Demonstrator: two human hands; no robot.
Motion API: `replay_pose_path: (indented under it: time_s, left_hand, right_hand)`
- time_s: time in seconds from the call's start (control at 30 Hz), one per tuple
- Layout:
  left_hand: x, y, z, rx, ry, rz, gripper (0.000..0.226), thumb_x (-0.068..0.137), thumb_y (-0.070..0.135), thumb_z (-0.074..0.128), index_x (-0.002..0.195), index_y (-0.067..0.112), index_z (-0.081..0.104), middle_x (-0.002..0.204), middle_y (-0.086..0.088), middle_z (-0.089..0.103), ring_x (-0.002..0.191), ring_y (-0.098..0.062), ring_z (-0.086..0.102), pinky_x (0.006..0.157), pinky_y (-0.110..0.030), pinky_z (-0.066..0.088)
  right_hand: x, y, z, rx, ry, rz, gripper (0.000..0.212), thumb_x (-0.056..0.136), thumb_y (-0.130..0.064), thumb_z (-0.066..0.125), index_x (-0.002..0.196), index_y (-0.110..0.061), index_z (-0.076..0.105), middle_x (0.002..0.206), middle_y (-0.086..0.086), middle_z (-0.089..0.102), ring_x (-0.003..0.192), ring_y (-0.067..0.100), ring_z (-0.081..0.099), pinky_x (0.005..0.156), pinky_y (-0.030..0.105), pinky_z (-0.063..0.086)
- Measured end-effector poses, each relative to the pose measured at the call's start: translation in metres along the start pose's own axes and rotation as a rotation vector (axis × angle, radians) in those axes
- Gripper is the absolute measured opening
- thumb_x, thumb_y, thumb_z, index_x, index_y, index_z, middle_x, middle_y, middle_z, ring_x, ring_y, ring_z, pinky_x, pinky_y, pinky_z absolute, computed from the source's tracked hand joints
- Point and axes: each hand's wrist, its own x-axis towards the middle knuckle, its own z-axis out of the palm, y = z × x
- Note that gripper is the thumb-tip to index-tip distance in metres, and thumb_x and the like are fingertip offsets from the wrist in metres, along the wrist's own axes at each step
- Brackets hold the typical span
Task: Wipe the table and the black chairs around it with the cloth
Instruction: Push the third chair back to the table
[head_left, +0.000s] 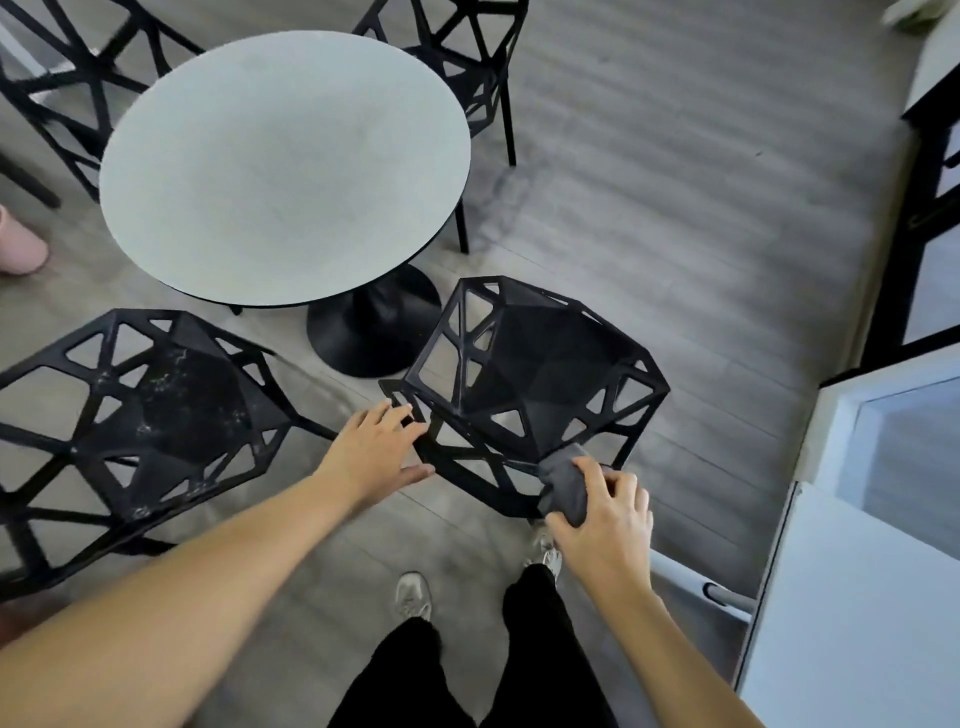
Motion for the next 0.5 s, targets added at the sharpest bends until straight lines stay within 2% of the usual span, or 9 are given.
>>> replay_pose_path:
  time_s: [0.07, 0.13, 0.23, 0.33, 0.5]
  left_hand:
    - [0.011, -0.018, -0.003, -0.001, -0.022, 0.029, 0.1, 0.076, 0.091, 0.017, 0.156, 0.032, 0.024, 0.166, -0.004, 0.018, 0.154, -0.027, 0.008, 0.124, -0.045, 0.013]
    - [0.02, -0.032, -0.001, -0.03, -0.021, 0.046, 0.111, 0.07, 0.097, 0.022, 0.157, 0.029, 0.023, 0.167, -0.006, 0.012, 0.155, -0.026, 0.003, 0.125, -0.044, 0.007]
    - [0.026, -0.042, 0.01, -0.129, 0.049, 0.078, 0.11, 0.066, 0.101, 0.03, 0.148, 0.028, 0.037, 0.164, -0.006, 0.021, 0.155, -0.025, 0.003, 0.126, -0.042, 0.007]
    - [0.027, -0.043, 0.02, -0.148, 0.128, 0.114, 0.103, 0.068, 0.1, 0.031, 0.139, 0.026, 0.046, 0.153, -0.004, 0.035, 0.152, -0.028, 0.012, 0.125, -0.043, 0.011]
    - [0.017, -0.028, 0.031, -0.132, 0.225, 0.091, 0.099, 0.069, 0.101, 0.029, 0.126, 0.026, 0.057, 0.132, -0.001, 0.049, 0.134, -0.027, 0.034, 0.118, -0.043, 0.028]
  right_hand:
    - [-0.009, -0.004, 0.004, 0.05, 0.027, 0.169, 0.064, 0.079, -0.043, 0.071, 0.136, -0.035, 0.043, 0.118, 0.005, 0.043, 0.109, 0.031, 0.045, 0.095, 0.048, 0.046]
    - [-0.013, -0.005, 0.009, 0.214, 0.035, 0.357, 0.06, 0.084, -0.039, 0.069, 0.137, -0.034, 0.04, 0.119, 0.007, 0.038, 0.104, 0.033, 0.047, 0.094, 0.049, 0.047]
    - [-0.01, -0.006, 0.016, 0.574, 0.03, 0.584, 0.052, 0.091, -0.031, 0.064, 0.136, -0.028, 0.039, 0.127, 0.011, 0.035, 0.086, 0.022, 0.054, 0.086, 0.04, 0.046]
    - [0.002, -0.011, 0.028, 0.742, 0.086, 0.636, 0.053, 0.091, -0.021, 0.065, 0.137, -0.023, 0.039, 0.131, 0.011, 0.031, 0.086, 0.018, 0.053, 0.085, 0.036, 0.042]
    - [0.013, -0.007, 0.039, 0.708, 0.196, 0.572, 0.049, 0.085, -0.011, 0.068, 0.125, -0.025, 0.043, 0.119, 0.005, 0.03, 0.095, 0.029, 0.056, 0.094, 0.045, 0.053]
